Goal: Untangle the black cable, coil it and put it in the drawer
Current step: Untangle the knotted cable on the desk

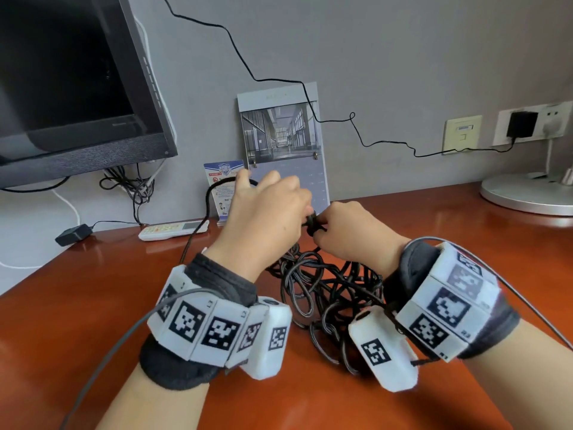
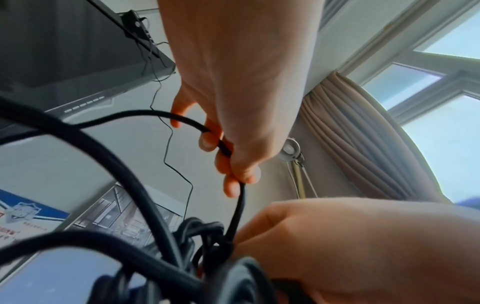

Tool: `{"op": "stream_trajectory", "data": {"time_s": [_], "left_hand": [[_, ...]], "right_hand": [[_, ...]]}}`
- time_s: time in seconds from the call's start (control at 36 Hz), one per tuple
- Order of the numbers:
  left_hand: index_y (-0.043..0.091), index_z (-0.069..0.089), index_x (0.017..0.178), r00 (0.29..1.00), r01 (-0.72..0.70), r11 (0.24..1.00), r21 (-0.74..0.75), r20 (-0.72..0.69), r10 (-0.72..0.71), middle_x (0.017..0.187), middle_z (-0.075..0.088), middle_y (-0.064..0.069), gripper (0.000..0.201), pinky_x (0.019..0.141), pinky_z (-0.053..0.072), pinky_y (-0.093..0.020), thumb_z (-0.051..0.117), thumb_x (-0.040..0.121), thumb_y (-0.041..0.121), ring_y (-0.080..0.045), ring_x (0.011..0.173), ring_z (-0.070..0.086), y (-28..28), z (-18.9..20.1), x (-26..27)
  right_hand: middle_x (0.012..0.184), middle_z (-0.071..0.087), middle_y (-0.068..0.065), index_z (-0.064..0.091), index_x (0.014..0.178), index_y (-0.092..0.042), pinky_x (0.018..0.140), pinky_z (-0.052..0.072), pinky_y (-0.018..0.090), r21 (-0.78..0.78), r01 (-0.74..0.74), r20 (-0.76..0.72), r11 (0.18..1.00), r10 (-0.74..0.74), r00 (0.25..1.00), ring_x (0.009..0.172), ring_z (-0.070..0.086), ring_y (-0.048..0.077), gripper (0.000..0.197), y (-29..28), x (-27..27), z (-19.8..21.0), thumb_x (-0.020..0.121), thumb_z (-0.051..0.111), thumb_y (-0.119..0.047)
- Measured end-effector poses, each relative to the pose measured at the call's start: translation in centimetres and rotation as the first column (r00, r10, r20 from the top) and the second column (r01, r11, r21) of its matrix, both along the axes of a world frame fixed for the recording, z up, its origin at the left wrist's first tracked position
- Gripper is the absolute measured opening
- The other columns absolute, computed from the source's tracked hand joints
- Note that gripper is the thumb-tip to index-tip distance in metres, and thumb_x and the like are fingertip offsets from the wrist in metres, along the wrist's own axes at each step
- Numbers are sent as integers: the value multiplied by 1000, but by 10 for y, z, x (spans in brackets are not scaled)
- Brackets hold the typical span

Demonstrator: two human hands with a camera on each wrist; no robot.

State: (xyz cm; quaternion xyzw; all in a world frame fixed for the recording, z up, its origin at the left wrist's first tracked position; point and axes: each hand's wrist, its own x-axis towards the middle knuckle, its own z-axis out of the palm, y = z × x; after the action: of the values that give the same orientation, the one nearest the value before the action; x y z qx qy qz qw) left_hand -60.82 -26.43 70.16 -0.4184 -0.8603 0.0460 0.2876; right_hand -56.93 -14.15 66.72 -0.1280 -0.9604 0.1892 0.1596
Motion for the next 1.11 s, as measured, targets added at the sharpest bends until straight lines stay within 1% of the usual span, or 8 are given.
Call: {"op": "stream_trajectory", "data": {"time_s": [0.08,0.17,0.28,0.42,0.58,0.81,0.92,1.11], "left_hand": [[27,59,91,999,14,995,102,31,-17,98,57,7,26,96,20,-37,35,100,27,-17,106,47,-7,1,-8],[30,48,77,999,19,973,229,29,-27,87,50,10,25,82,18,-32,38,98,21,-15,99,47,-12,3,-13],[31,51,79,999,9,959,284,49,-24,92,49,11,24,92,24,-35,41,98,20,-17,101,44,-19,9,-19],[27,63,97,996,4,974,228,83,-23,94,49,12,19,99,24,-40,44,99,24,-18,104,44,-26,13,-20],[25,52,64,986,168,947,275,-25,-167,72,49,9,35,89,32,-39,45,59,-9,-24,73,52,-20,12,-10],[30,56,102,957,-10,995,96,289,-18,100,64,10,22,93,37,-31,53,81,25,-17,100,57,-13,5,-5],[23,55,99,966,-82,987,135,253,46,88,63,4,16,71,42,-32,46,93,35,-24,91,60,-5,-4,-5],[27,65,111,995,-35,988,153,93,21,89,65,-1,27,64,36,-29,43,97,30,-28,93,61,2,-7,1]], "right_hand": [[78,53,8,59,90,-11,62,37,27,7,-53,9,999,53,999,74,50,32,15,-1,1,1,90,45,-18],[73,56,3,58,91,-18,52,36,27,-67,-135,1,989,136,991,67,51,25,16,1,5,9,94,43,-19],[100,67,6,59,121,-22,53,38,18,-183,-200,-83,963,187,979,65,50,17,30,10,10,16,95,45,-25],[85,67,5,65,107,-22,46,36,14,-172,-156,-213,973,118,970,60,52,13,25,10,6,14,90,56,-37],[60,51,-2,67,91,-13,50,33,28,-69,-55,-347,996,28,937,66,44,26,19,2,2,8,89,54,-27],[48,35,2,43,63,-5,47,27,27,-29,-100,-410,995,79,909,50,28,25,24,4,-2,3,85,51,-11],[49,36,4,50,69,1,48,27,32,-4,-99,-434,995,87,897,54,29,27,18,0,-2,4,83,52,-10],[55,42,4,55,76,0,50,33,31,-44,-53,-455,998,27,890,54,38,28,16,5,-5,2,84,51,-13]]}}
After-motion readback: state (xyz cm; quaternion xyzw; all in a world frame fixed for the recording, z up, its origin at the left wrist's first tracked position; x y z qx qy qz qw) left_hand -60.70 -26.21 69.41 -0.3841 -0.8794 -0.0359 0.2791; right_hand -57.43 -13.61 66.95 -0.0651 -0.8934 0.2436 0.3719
